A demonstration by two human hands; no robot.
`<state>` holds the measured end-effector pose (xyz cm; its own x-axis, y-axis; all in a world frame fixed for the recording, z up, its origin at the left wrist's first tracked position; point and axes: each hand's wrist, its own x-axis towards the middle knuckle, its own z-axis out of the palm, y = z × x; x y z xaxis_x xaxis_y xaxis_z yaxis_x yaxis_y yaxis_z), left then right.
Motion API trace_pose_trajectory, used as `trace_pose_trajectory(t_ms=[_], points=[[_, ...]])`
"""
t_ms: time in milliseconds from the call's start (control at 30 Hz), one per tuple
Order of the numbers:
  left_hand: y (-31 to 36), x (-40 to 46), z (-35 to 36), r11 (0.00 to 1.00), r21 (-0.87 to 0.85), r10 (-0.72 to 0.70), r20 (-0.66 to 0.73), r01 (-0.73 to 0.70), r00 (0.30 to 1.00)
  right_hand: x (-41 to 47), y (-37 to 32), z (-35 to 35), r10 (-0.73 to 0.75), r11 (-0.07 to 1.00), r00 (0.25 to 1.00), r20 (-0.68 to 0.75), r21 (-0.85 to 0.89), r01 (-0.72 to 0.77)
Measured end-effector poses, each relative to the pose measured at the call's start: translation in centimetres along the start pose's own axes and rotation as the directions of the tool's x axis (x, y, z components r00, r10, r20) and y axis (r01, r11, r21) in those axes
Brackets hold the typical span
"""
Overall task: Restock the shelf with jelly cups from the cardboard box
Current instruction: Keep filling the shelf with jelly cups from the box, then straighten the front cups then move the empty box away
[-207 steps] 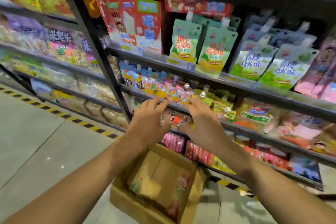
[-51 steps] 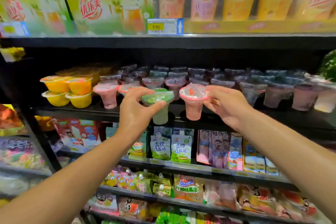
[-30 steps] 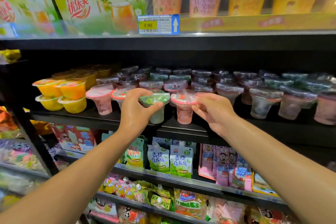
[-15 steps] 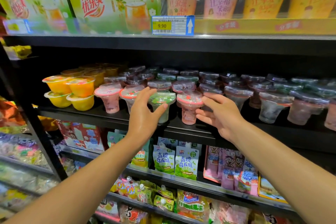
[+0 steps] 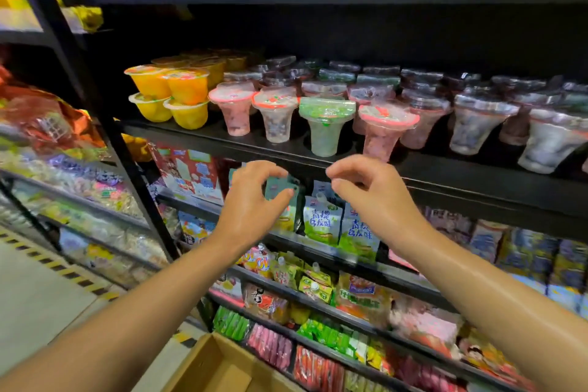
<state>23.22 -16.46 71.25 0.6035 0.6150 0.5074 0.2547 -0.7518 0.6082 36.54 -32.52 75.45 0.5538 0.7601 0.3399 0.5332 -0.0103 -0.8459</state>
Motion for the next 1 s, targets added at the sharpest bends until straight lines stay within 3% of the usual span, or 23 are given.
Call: trace_pose_trajectory(t_ms=[100, 200, 467, 667, 767, 900, 1000], points=[[-2.9, -2.3, -1.3, 0.988, 0.152, -0.039, 0.115, 0.022, 0.993, -0.6, 1.0, 3.6, -0.074, 0.966, 0.986, 0.151, -0.233, 0.108], [-6.6, -4.7, -2.7, 0.968, 0.245, -0.123, 0.254, 0.059, 0.959, -1.2, 2.0, 7.2, -0.101, 0.92, 0.962, 0.254, -0.344, 0.187], [-17.2, -9.8, -6.4, 0.934, 0.339, -0.25, 0.398, 0.112, 0.883, -2.5, 3.1, 18.6, 0.037, 0.806, 0.905, 0.424, -0.548, 0.224], [-26.2, -13.3, -6.8, 0.927, 0.363, -0.281, 0.49, 0.1, 0.825, -4.5, 5.5, 27.7, 0.181, 0.702, 0.9, 0.396, -0.693, 0.163], [-30.3, -15.6, -5.7, 0.913, 0.403, -0.301, 0.572, 0.058, 0.763, -6.4, 8.3, 31.1, 0.221, 0.65, 0.901, 0.373, -0.745, 0.149], [-33.5, -18.0, -3.4, 0.912, 0.409, -0.313, 0.637, 0.035, 0.704, -8.9, 12.2, 33.5, 0.375, 0.641, 0.851, 0.366, -0.766, 0.047], [-35.5, -19.8, -0.9, 0.909, 0.411, -0.35, 0.655, 0.072, 0.67, -11.3, 16.0, 35.2, 0.4, 0.628, 0.843, 0.359, -0.778, 0.033]])
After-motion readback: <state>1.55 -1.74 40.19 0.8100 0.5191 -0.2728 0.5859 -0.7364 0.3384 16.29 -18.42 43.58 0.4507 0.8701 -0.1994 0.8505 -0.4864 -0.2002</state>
